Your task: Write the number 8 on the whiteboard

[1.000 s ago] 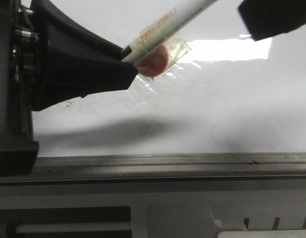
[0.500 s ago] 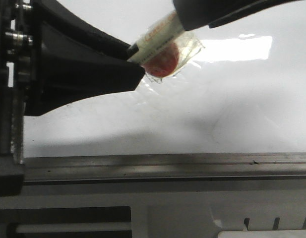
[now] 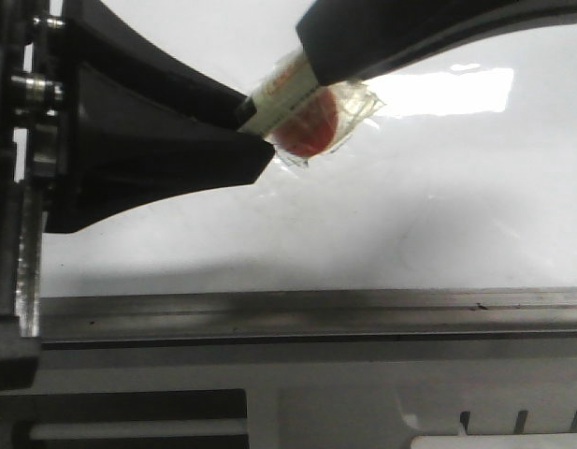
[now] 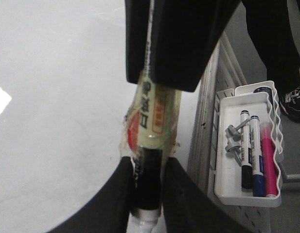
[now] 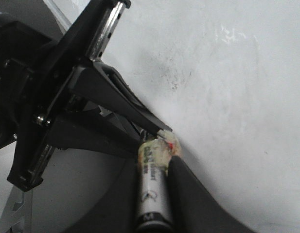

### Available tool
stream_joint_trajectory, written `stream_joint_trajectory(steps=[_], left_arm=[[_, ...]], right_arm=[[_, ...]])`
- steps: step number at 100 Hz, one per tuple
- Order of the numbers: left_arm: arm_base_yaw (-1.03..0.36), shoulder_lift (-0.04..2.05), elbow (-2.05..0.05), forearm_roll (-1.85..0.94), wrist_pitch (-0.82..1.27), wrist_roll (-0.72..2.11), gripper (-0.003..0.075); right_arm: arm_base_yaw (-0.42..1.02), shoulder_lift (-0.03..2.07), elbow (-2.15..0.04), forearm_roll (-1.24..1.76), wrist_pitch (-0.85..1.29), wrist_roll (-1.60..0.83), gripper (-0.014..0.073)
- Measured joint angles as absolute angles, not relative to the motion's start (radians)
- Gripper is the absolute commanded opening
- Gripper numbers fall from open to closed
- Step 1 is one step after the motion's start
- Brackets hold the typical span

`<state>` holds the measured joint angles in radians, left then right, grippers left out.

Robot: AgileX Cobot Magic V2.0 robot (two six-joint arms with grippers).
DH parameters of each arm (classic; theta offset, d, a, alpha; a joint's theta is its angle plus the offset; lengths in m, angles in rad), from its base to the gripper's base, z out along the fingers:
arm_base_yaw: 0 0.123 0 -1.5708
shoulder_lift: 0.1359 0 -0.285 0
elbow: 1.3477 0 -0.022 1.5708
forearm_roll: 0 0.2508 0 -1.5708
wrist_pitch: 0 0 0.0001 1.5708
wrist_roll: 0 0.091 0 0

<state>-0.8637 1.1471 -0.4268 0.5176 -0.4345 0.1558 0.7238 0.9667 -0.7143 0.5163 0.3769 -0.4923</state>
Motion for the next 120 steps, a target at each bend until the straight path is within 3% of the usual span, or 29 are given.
stream_joint_trajectory(steps=[8, 14, 32, 59, 75, 99, 120], left_arm=[[-0.864, 1.147, -0.427, 0.516, -0.439, 0.154, 0.0355], [-0.864, 1.147, -0.425, 0.502, -0.441, 0.152, 0.0377], [-0.864, 1.086, -0.425, 0.402, -0.386, 0.15, 0.0376], [-0.861, 0.79, -0.425, 0.215, -0.11, 0.15, 0.0373], [-0.784, 0.67, -0.424, 0.114, -0.084, 0.15, 0.0342], [-0.616, 0.637, -0.423, 0.025, -0.079, 0.15, 0.0342], [-0.593, 0.636, -0.423, 0.01, -0.077, 0.15, 0.0332]], right_arm=[[0.722, 0.967, -0.714, 0.504, 0.375, -0.492, -0.0069], [0.72, 0.967, -0.714, 0.501, 0.372, -0.492, -0.0069], [0.72, 0.967, -0.714, 0.502, 0.372, -0.492, -0.0069], [0.72, 0.967, -0.714, 0.504, 0.36, -0.482, -0.0069], [0.718, 0.967, -0.714, 0.507, 0.31, -0.477, -0.0065], [0.665, 1.021, -0.809, 0.509, 0.303, -0.446, -0.006], [0.581, 1.106, -0.941, 0.505, 0.324, -0.446, -0.006]])
